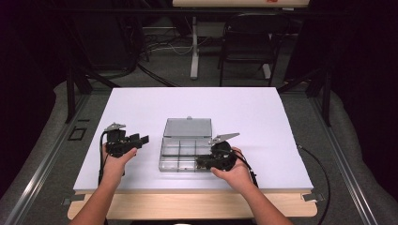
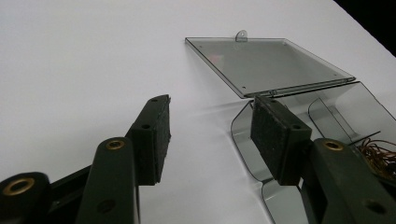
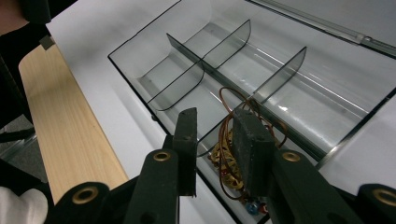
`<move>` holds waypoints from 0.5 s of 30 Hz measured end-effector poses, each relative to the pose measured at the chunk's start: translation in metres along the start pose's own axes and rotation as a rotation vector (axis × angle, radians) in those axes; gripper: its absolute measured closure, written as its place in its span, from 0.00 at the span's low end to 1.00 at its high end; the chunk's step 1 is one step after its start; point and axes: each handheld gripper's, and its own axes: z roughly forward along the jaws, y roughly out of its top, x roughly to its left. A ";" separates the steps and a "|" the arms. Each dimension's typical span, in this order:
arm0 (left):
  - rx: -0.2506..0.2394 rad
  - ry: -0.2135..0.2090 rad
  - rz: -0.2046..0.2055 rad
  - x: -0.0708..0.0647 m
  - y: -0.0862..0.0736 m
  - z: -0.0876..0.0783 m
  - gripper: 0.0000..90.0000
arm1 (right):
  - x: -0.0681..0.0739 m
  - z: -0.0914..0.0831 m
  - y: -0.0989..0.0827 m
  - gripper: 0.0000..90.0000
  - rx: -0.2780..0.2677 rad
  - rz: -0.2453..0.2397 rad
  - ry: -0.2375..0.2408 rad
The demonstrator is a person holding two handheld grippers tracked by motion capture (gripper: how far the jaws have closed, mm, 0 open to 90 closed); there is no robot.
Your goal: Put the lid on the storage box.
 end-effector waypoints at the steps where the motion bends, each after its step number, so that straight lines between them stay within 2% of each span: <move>1: 0.001 0.000 0.000 0.000 0.000 0.000 0.53 | 0.002 0.000 0.000 0.80 -0.003 0.001 0.001; 3: 0.000 0.001 0.000 0.000 0.000 0.000 0.53 | 0.003 -0.001 0.000 0.80 0.004 -0.009 0.002; 15: 0.001 0.006 0.003 0.000 0.000 0.000 0.54 | 0.005 -0.005 0.002 0.79 -0.021 0.023 0.060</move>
